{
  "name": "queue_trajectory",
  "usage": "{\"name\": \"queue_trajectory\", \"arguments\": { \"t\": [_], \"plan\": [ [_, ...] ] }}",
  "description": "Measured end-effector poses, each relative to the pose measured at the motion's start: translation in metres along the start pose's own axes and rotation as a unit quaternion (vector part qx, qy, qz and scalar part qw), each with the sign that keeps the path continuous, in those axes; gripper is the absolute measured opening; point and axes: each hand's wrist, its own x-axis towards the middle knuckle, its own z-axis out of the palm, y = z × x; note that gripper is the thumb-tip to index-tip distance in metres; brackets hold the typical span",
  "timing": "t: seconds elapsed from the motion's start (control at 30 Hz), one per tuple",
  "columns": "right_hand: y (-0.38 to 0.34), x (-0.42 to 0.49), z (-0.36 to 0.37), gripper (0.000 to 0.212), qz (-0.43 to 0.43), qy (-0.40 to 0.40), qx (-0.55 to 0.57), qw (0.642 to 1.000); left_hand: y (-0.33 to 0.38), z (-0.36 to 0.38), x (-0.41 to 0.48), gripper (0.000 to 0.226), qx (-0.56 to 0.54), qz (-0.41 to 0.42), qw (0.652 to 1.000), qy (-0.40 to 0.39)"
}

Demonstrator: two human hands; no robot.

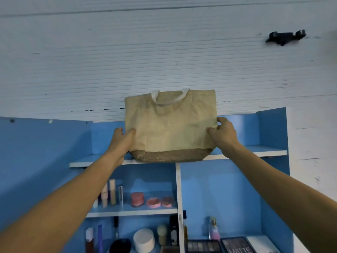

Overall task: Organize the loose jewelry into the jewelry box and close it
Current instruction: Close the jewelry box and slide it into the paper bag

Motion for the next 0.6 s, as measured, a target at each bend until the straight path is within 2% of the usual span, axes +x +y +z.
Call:
{"name": "queue_trajectory", "arguments": {
  "t": [0.1, 0.2, 0.23, 0.37, 0.6],
  "plan": [
    [-0.004, -0.011, -0.003, 0.047, -0.012, 0.007, 0.053, 0.998, 0.004, -0.018, -0.005, 0.074, -0.026, 0.003, 0.999, 0.028],
    [-0.015, -0.036, -0.005, 0.048, -0.03, -0.018, 0.078, 0.996, 0.007, -0.039, -0.018, 0.043, -0.045, 0.019, 0.997, 0.059],
    [-0.019, -0.047, -0.006, 0.045, -0.038, -0.033, 0.078, 0.996, 0.009, -0.047, -0.027, 0.041, -0.056, 0.029, 0.996, 0.069],
    [-0.026, -0.093, -0.011, 0.03, -0.069, -0.069, 0.073, 0.993, 0.008, -0.074, -0.064, 0.052, -0.115, 0.064, 0.989, 0.073],
    [0.001, -0.167, -0.025, 0.027, -0.088, -0.149, 0.08, 0.982, -0.025, -0.116, -0.143, 0.052, -0.147, 0.126, 0.979, 0.071]
  ]
}}
